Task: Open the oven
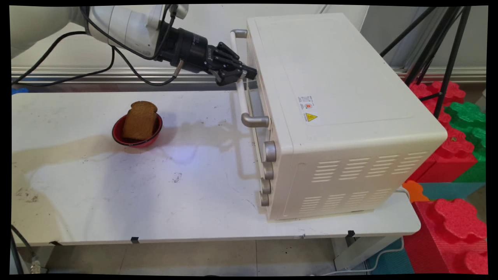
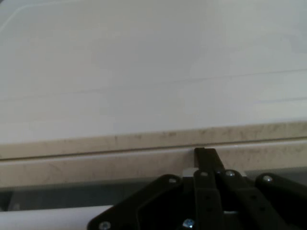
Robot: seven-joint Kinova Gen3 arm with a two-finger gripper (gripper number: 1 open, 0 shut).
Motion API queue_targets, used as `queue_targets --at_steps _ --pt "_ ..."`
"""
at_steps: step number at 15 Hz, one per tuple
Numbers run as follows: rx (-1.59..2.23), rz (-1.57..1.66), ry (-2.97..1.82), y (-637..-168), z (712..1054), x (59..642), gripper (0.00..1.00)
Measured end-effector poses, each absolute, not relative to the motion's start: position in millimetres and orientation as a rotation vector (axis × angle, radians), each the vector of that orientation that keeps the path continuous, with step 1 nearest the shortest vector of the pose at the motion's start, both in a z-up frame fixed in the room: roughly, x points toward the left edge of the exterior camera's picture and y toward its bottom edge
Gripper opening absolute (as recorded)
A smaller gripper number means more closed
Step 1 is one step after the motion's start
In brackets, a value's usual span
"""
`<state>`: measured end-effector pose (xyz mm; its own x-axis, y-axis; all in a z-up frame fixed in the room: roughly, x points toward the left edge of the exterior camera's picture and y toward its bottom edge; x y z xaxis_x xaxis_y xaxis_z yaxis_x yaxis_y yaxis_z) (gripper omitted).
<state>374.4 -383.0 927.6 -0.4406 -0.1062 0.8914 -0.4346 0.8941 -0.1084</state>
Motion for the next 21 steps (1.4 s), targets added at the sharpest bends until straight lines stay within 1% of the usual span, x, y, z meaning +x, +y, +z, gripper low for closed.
queue_targets --at_steps 11,21 --pt "0.357 0.396 -2.069 -374.0 926.9 399.1 0.00" --pt "0.364 0.379 -2.154 -360.5 912.7 438.6 0.00"
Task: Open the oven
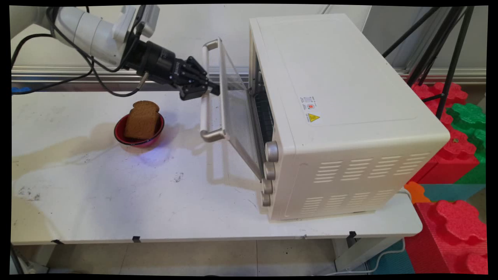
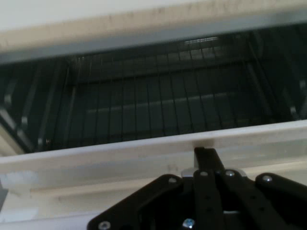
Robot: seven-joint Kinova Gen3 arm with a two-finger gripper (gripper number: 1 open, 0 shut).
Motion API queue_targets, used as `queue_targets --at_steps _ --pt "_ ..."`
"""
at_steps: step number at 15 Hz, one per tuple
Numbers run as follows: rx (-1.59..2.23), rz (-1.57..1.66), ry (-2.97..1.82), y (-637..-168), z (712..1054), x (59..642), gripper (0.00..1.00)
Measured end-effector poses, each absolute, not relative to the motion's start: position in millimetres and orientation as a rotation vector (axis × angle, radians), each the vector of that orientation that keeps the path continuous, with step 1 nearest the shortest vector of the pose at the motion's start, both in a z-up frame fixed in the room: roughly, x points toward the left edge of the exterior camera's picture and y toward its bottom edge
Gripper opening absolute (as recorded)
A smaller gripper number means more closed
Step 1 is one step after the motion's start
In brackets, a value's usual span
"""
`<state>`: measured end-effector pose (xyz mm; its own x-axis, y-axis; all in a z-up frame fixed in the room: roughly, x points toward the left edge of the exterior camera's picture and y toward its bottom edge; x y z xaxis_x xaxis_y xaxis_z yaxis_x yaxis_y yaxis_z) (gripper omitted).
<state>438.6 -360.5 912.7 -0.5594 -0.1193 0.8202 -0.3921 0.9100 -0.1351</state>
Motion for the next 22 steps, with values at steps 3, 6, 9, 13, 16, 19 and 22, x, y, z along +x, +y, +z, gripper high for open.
queue_targets --at_steps 3,6,9,13,16,19,22 --pt "0.366 0.372 -2.191 -354.4 904.0 452.1 0.00" --pt "0.364 0.357 -2.230 -350.5 893.2 463.0 0.00" --pt "0.367 0.341 -2.265 -332.1 881.3 476.9 0.00" --pt "0.380 0.325 -2.298 -328.9 865.0 490.5 0.00" --pt "0.388 0.312 -2.320 -326.5 853.6 498.5 0.00" --pt "0.392 0.294 -2.346 -323.2 839.2 507.6 0.00" --pt "0.398 0.276 -2.363 -318.8 825.5 514.6 0.00"
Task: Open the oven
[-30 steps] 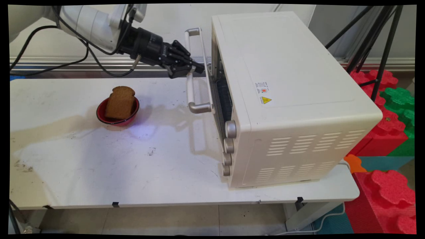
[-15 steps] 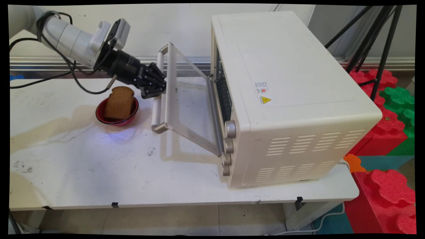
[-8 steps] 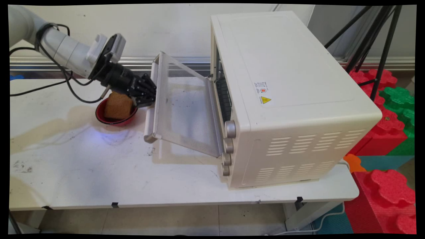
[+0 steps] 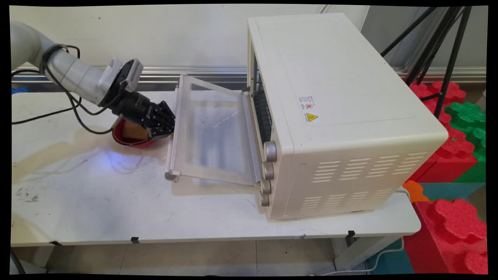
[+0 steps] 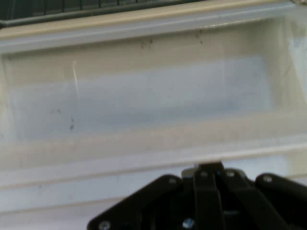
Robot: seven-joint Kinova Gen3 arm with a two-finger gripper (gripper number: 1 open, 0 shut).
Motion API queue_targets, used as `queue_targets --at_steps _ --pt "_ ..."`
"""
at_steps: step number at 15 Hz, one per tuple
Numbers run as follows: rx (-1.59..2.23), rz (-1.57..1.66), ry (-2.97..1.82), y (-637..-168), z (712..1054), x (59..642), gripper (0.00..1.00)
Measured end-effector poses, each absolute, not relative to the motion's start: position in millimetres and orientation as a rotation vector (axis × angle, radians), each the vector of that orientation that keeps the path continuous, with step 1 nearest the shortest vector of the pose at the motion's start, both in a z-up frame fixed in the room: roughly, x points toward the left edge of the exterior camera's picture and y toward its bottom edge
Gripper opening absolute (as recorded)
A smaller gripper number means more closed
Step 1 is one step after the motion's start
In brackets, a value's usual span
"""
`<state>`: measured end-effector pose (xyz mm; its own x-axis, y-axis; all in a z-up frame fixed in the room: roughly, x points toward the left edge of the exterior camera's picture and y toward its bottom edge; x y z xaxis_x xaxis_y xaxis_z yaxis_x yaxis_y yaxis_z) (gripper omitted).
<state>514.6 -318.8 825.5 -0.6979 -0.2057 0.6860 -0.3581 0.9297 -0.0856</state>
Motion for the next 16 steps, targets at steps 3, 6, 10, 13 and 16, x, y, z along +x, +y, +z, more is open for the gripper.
queue_targets --at_steps 3,6,10,13,16 --pt "0.403 0.256 -2.376 -314.5 813.2 519.7 0.00" --pt "0.411 0.245 -2.384 -309.9 805.9 525.1 0.00" --pt "0.410 0.232 -2.395 -323.5 798.7 526.5 0.00" --pt "0.418 0.231 -2.394 -317.8 797.4 531.3 0.00" --pt "0.427 0.237 -2.385 -312.0 800.4 534.8 0.00"
